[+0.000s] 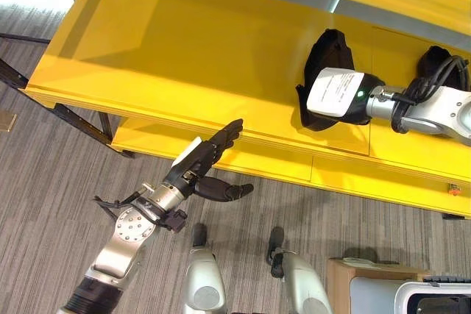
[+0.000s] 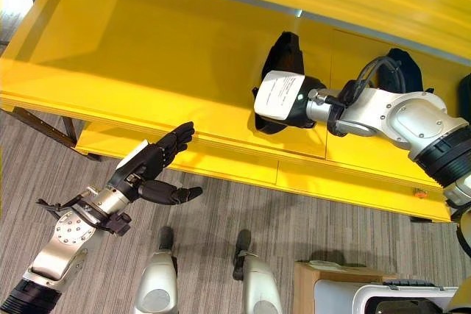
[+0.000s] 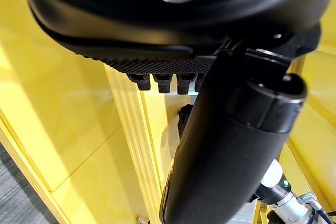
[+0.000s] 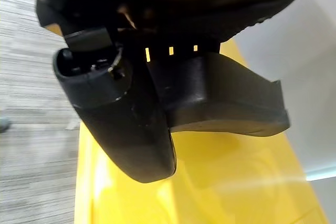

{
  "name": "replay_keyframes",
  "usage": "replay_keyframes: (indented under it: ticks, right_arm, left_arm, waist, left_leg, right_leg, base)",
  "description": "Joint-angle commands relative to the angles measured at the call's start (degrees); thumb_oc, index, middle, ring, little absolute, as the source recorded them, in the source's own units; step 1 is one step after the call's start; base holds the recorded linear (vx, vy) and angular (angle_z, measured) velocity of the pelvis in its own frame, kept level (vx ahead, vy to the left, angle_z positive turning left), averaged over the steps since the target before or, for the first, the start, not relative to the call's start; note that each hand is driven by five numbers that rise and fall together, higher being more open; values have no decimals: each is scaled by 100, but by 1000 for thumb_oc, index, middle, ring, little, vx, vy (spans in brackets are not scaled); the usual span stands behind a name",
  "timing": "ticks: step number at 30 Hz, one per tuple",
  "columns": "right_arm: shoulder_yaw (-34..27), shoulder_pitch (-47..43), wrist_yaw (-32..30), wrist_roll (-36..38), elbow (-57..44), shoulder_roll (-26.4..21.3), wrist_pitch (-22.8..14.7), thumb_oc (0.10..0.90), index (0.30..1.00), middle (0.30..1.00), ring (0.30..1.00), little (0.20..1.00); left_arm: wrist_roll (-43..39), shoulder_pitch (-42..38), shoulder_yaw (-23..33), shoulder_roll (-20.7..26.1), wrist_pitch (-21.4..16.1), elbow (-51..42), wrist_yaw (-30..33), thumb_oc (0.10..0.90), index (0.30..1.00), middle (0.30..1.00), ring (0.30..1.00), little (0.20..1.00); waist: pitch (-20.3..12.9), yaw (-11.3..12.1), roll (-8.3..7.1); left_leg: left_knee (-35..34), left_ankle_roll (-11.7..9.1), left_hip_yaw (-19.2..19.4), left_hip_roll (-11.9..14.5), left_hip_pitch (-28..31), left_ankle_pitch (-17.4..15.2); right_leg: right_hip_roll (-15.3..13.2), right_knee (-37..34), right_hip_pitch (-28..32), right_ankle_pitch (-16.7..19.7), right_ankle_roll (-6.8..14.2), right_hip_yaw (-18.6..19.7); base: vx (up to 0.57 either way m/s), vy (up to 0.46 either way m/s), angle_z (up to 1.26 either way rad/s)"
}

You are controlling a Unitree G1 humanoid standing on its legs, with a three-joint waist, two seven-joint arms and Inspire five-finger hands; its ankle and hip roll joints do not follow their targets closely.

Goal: Move parts from the plastic box to the shelf.

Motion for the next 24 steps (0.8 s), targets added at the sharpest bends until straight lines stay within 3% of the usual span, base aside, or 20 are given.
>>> replay_keyframes:
  ticks: [1,13,20,24]
  right_arm:
    - [-266,-785,-645,127,407,-153,874,400,300,300,300,300]
    - [-362,-1096,-1133,160,1099,-297,746,400,300,300,300,300]
    - [-331,-1229,-1453,194,1504,-261,882,400,300,300,300,300]
    - [-373,-1142,-1525,226,1591,-203,930,400,300,300,300,300]
  left_arm:
    - [-62,165,5,206,-421,-689,-97,900,1000,1000,1000,1000]
    - [-237,153,112,445,-468,-566,-16,900,1000,1000,1000,1000]
    - [-468,151,121,564,-536,-457,53,900,1000,1000,1000,1000]
    - [-463,146,95,576,-541,-496,-14,900,1000,1000,1000,1000]
  waist:
    - [-619,71,-37]
    - [-528,98,115]
    - [-332,132,235]
    - [-257,170,257]
  left_leg:
    - [216,222,-298,-44,-276,235]
    - [355,216,-403,11,-503,254]
    - [1280,394,-662,-171,-1106,-122]
    - [1520,463,-756,-265,-1321,-222]
  right_leg:
    - [434,795,302,-964,-194,-194]
    - [482,1274,40,-1182,-265,-237]
    - [412,2341,-594,-1529,-414,-206]
    - [386,2572,-805,-1574,-440,-190]
  base:
    - [26,-32,2]
    - [40,-48,1]
    - [3,-43,5]
    - [-26,-33,3]
